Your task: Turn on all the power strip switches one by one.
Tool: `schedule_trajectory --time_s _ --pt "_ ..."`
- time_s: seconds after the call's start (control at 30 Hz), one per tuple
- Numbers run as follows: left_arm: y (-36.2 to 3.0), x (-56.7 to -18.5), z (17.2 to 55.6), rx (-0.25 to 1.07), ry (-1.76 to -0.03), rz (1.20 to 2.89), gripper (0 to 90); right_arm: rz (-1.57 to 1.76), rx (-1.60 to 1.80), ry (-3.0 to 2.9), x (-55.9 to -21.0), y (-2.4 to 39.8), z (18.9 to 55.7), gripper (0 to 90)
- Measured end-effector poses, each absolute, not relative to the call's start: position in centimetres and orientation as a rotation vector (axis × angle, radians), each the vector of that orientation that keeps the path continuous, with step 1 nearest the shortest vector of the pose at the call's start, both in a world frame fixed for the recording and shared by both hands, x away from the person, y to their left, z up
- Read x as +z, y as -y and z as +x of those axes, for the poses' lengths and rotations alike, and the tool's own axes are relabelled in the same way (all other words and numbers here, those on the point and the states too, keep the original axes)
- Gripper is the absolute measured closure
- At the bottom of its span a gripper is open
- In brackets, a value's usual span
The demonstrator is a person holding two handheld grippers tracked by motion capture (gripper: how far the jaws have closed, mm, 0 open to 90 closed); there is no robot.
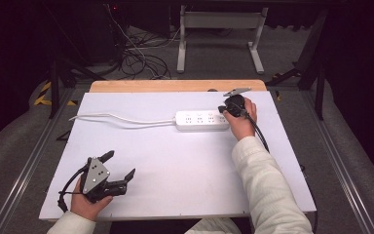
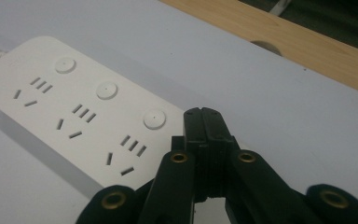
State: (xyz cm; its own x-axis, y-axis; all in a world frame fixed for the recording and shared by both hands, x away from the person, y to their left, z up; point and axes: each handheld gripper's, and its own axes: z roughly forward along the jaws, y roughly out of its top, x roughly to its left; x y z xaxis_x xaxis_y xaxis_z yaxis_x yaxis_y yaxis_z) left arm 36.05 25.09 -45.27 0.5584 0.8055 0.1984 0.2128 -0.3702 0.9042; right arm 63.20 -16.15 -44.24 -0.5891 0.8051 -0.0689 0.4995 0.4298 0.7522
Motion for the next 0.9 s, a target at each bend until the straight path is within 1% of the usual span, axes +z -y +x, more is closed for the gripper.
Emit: schedule_trajectory --time_s 0.47,0.9 --pt "-25.1 -45.4 36.2 0.812 -0.831 1.883 13.8 1.141 0.959 -2.263 -45.3 16.3 63.9 90.0" --pt "-25.0 -45.4 36.2 0.807 -0.830 1.891 13.8 1.111 0.926 -2.218 -45.8 15.4 63.4 90.0"
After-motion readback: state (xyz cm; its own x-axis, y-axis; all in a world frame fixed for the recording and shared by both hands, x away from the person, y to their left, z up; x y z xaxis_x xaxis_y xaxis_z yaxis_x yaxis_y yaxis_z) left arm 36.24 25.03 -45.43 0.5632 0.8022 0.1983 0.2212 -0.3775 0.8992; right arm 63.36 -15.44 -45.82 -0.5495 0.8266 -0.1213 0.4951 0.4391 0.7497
